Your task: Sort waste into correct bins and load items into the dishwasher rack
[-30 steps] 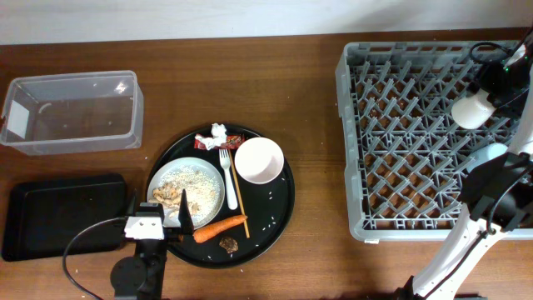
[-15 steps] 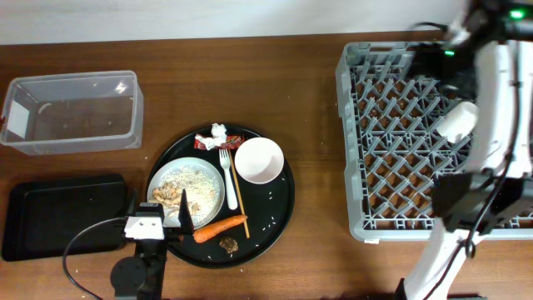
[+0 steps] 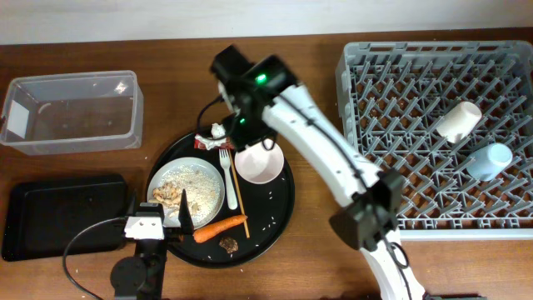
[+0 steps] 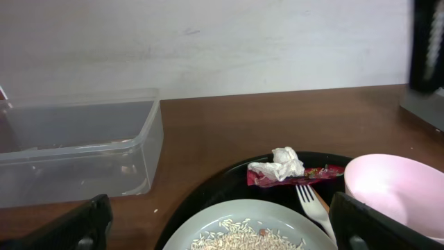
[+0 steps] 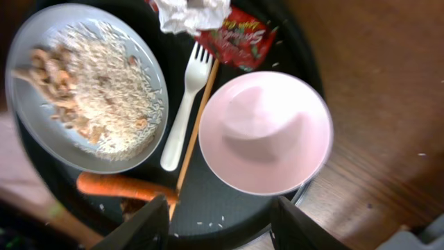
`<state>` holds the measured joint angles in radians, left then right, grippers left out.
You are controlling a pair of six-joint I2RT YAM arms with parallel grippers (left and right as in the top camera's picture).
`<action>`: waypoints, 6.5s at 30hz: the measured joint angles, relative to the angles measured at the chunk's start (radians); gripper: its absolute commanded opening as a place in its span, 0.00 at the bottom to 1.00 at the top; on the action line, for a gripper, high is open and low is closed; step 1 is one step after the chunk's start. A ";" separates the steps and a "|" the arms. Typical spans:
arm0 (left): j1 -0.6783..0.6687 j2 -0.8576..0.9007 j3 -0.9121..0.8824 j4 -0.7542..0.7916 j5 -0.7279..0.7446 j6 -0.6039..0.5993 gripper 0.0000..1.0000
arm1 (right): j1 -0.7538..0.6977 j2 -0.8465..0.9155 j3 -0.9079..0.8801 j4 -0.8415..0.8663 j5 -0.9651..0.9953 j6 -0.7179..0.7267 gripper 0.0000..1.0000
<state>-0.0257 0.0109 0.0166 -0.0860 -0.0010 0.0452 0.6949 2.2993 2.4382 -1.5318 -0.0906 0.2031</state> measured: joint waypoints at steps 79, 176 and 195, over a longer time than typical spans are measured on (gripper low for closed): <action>0.000 0.000 0.000 0.000 0.000 0.000 0.99 | -1.498 -0.710 -1.288 0.445 -1.095 -0.522 0.04; -0.100 0.992 0.858 -0.622 0.577 -0.160 0.99 | -0.424 -0.438 -0.799 0.526 -0.037 0.142 0.99; -0.390 1.565 0.956 -0.608 -0.055 -0.408 0.67 | -0.424 -0.438 -0.799 0.526 -0.037 0.142 0.99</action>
<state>-0.4156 1.5757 0.9730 -0.6941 -0.0555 -0.3630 0.2707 1.8618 1.6394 -1.0058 -0.1280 0.3454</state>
